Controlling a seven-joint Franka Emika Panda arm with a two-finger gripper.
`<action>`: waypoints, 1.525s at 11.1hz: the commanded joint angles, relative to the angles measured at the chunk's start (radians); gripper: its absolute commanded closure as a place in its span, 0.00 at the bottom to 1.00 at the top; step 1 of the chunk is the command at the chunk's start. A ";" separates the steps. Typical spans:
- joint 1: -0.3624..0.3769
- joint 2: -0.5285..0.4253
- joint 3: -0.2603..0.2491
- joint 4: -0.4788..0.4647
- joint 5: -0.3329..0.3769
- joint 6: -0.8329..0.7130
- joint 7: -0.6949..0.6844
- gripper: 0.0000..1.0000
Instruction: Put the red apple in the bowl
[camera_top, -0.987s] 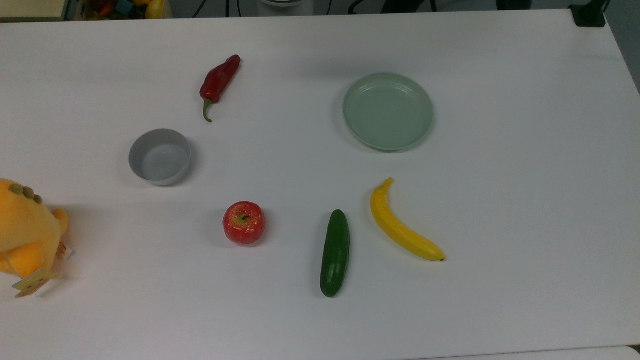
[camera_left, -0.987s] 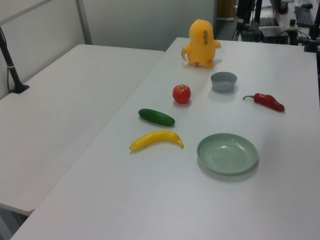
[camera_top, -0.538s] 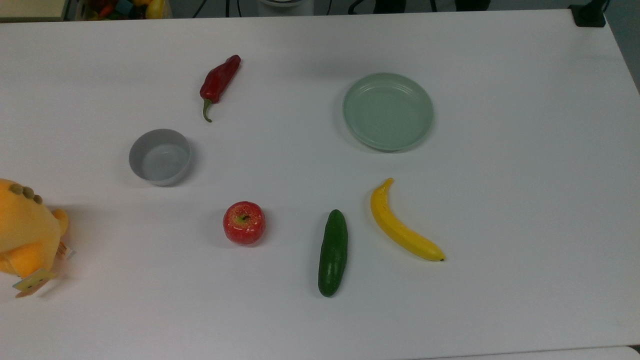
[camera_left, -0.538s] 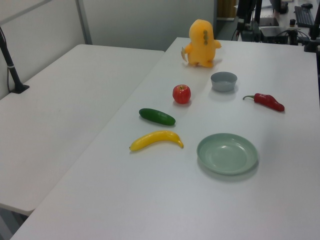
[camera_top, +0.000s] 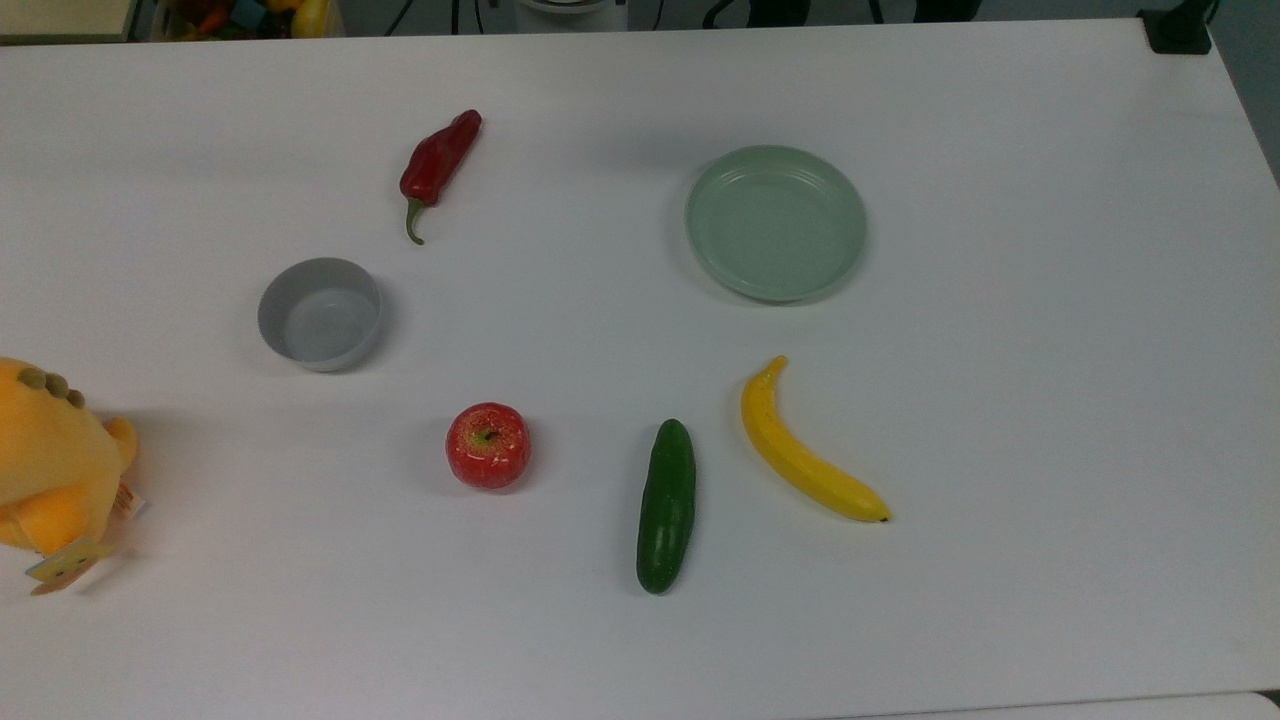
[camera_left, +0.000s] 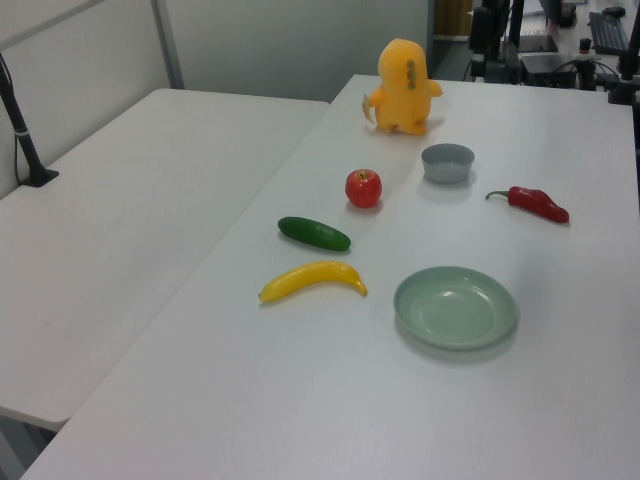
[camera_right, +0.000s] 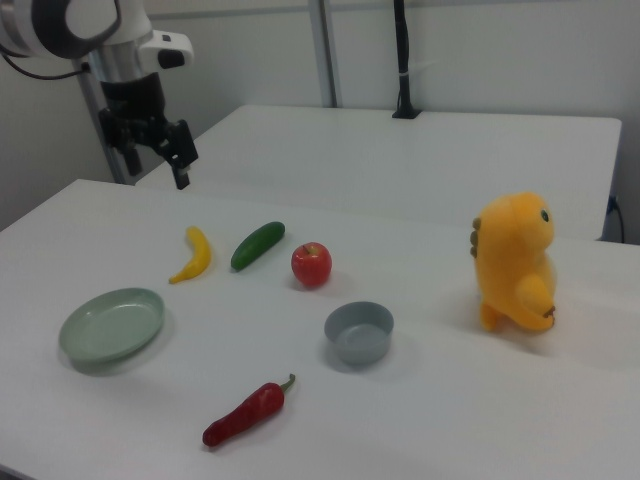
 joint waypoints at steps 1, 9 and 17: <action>-0.012 0.073 -0.023 0.010 -0.009 0.179 0.009 0.00; -0.068 0.303 -0.012 0.079 0.005 0.514 0.023 0.00; -0.051 0.491 -0.004 0.082 -0.018 0.775 0.022 0.00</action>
